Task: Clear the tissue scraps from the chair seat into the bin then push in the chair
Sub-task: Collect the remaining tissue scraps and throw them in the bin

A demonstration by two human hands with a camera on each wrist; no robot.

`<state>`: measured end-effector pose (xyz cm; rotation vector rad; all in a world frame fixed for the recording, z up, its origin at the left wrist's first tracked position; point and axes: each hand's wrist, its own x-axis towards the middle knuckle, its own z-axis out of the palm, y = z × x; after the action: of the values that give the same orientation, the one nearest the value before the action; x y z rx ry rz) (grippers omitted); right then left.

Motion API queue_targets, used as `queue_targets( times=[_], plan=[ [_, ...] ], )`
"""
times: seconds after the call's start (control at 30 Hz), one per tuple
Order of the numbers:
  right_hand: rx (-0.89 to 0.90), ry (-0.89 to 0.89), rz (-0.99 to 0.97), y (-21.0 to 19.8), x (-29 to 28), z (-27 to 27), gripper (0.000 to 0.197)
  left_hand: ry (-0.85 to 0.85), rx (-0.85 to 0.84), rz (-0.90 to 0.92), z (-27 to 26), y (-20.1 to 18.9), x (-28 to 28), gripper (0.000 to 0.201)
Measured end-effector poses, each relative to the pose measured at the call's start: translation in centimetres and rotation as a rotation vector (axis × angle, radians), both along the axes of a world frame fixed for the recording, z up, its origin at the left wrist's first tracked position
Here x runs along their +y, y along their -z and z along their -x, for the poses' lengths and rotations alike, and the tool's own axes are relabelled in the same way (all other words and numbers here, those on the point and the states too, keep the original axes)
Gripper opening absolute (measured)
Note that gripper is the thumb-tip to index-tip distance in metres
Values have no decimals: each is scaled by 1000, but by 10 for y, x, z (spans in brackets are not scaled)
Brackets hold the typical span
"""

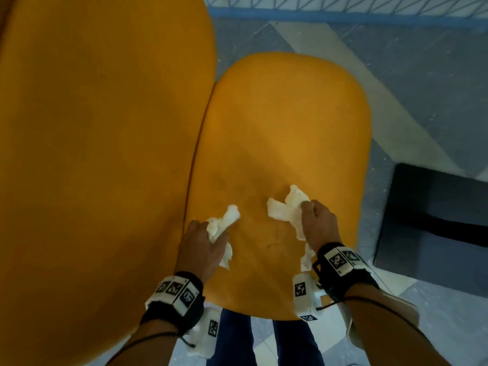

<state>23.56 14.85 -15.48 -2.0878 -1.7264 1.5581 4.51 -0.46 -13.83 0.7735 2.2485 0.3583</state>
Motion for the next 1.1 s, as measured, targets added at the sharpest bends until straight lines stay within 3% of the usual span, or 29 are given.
queue_targets(
  times=[0.13, 0.27, 0.37, 0.47, 0.53, 0.67, 0.8, 0.93, 1.03, 1.1],
  plan=[
    [3, 55, 51, -15, -15, -25, 29, 36, -18, -92, -21, -24, 5, 15],
    [4, 92, 96, -20, -38, -44, 16, 23, -115, -178, -38, -38, 11, 28],
    [18, 191, 74, -18, -62, -59, 11, 172, -200, -230, -48, -45, 13, 35],
    [89, 331, 79, -26, -90, -73, 19, 350, -292, -264, -54, -56, 11, 59],
    [156, 448, 104, -37, -109, -80, 22, 479, -364, -318, -56, -61, 9, 65],
    [189, 558, 78, -49, -152, -106, 26, 682, -355, -440, -71, -68, 6, 33],
    [157, 725, 107, -51, -201, -141, 9, 752, -362, -346, -103, -66, 0, 17],
    [128, 924, 118, -53, -246, -176, 31, 901, -386, -273, -149, -60, -12, 20],
    [73, 1044, 138, -49, -279, -204, 60, 1029, -361, -215, -189, -47, -26, 33],
    [52, 1116, 146, -43, -299, -224, 64, 1084, -354, -178, -216, -37, -36, 45]
  ],
)
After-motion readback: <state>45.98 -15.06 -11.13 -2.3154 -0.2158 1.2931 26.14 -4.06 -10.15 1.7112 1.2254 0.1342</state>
